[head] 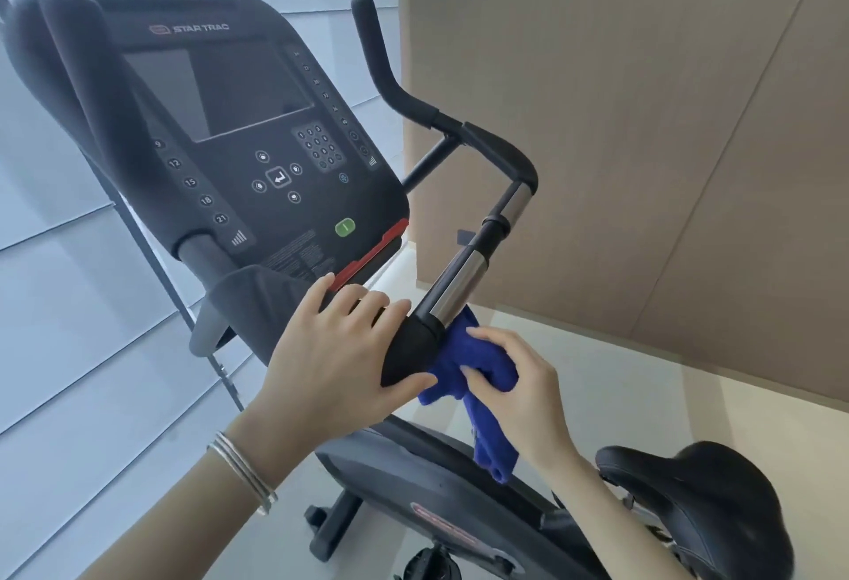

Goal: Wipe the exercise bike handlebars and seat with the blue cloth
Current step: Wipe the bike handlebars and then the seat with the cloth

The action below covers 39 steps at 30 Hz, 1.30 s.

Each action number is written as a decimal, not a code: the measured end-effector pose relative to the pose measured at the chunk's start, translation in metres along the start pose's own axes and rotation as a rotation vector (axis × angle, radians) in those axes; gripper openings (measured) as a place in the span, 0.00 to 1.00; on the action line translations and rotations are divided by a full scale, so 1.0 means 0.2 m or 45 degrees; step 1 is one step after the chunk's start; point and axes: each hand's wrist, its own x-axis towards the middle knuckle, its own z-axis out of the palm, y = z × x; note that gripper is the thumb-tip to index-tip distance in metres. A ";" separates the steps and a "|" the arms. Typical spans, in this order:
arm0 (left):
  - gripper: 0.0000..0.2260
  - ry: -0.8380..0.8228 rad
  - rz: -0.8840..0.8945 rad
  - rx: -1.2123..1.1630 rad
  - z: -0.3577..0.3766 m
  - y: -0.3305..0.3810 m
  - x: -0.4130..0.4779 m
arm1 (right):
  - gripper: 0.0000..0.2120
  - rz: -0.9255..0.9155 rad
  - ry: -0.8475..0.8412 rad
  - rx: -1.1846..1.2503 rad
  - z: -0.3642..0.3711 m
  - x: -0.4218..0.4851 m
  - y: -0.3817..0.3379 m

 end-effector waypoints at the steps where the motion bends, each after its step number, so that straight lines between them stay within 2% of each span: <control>1: 0.30 0.000 0.003 0.000 0.00 0.00 0.00 | 0.16 0.022 0.019 0.026 0.01 0.01 -0.01; 12: 0.31 -0.041 0.019 -0.027 0.00 -0.01 0.01 | 0.12 0.200 0.329 -0.020 -0.04 0.41 0.15; 16: 0.32 -0.028 0.040 -0.019 0.01 -0.01 0.01 | 0.13 0.174 0.232 -0.063 -0.01 0.27 0.08; 19: 0.32 -0.023 0.051 -0.002 0.01 -0.02 0.01 | 0.15 0.052 0.057 -0.115 0.05 0.09 0.02; 21: 0.32 -0.020 0.058 -0.006 0.01 -0.01 0.01 | 0.15 -0.005 0.036 -0.132 0.06 0.06 0.00; 24: 0.32 0.001 0.068 -0.012 0.02 -0.02 0.00 | 0.14 0.047 0.122 -0.097 0.04 0.13 0.02; 27: 0.33 0.016 0.069 -0.017 0.03 -0.02 0.00 | 0.11 0.198 0.333 0.037 -0.02 0.22 0.04; 30: 0.33 0.034 0.046 -0.035 0.03 -0.01 0.01 | 0.11 0.121 0.446 -0.054 -0.13 0.30 0.01; 34: 0.33 0.018 -0.002 -0.032 0.05 0.02 0.04 | 0.13 -0.074 0.439 -0.231 -0.23 0.37 0.01; 39: 0.33 0.052 -0.103 -0.031 0.08 0.11 0.12 | 0.16 -0.362 0.160 -0.444 -0.22 0.47 0.08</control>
